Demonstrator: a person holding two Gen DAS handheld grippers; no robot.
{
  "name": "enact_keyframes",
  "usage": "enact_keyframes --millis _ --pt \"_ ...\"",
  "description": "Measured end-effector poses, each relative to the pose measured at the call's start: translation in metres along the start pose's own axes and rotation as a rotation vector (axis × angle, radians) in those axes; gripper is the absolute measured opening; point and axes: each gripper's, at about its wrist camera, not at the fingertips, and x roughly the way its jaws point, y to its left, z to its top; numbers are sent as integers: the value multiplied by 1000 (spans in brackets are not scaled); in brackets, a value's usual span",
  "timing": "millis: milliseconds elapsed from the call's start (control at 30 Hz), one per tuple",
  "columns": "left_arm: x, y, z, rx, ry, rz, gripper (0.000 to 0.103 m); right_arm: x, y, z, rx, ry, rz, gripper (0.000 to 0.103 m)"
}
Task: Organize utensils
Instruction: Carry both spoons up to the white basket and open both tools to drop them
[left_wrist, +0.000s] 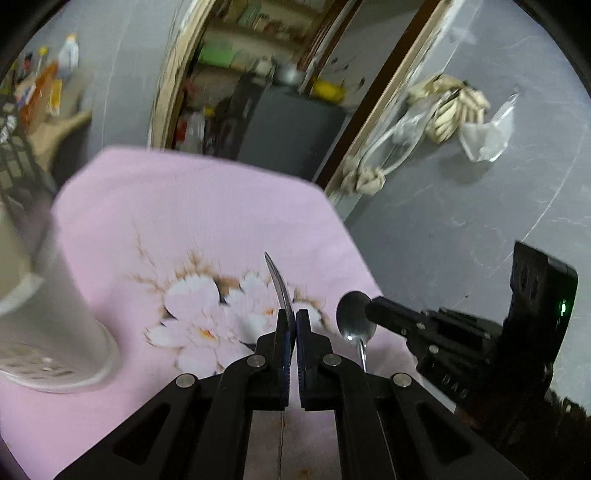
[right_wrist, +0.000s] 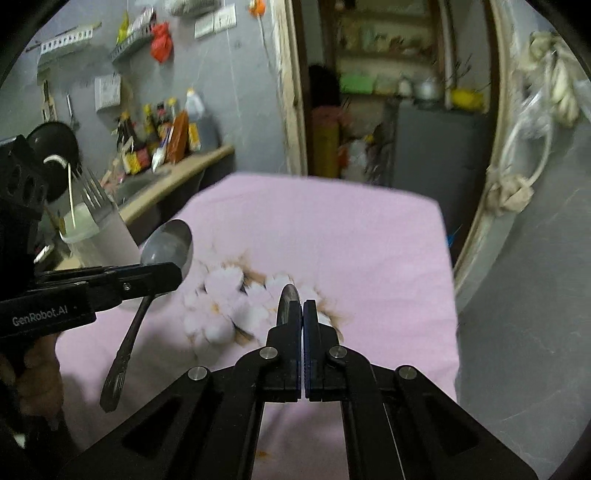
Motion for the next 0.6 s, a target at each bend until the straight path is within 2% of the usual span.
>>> enact_keyframes --millis 267,500,600 --pt "-77 14 25 32 -140 -6 3 -49 44 49 3 -195 -69 1" --pt "-134 34 55 44 -252 6 3 -79 96 98 4 -352 -62 1" --pt "-163 55 70 28 -324 31 3 -84 123 120 -6 -423 -40 1"
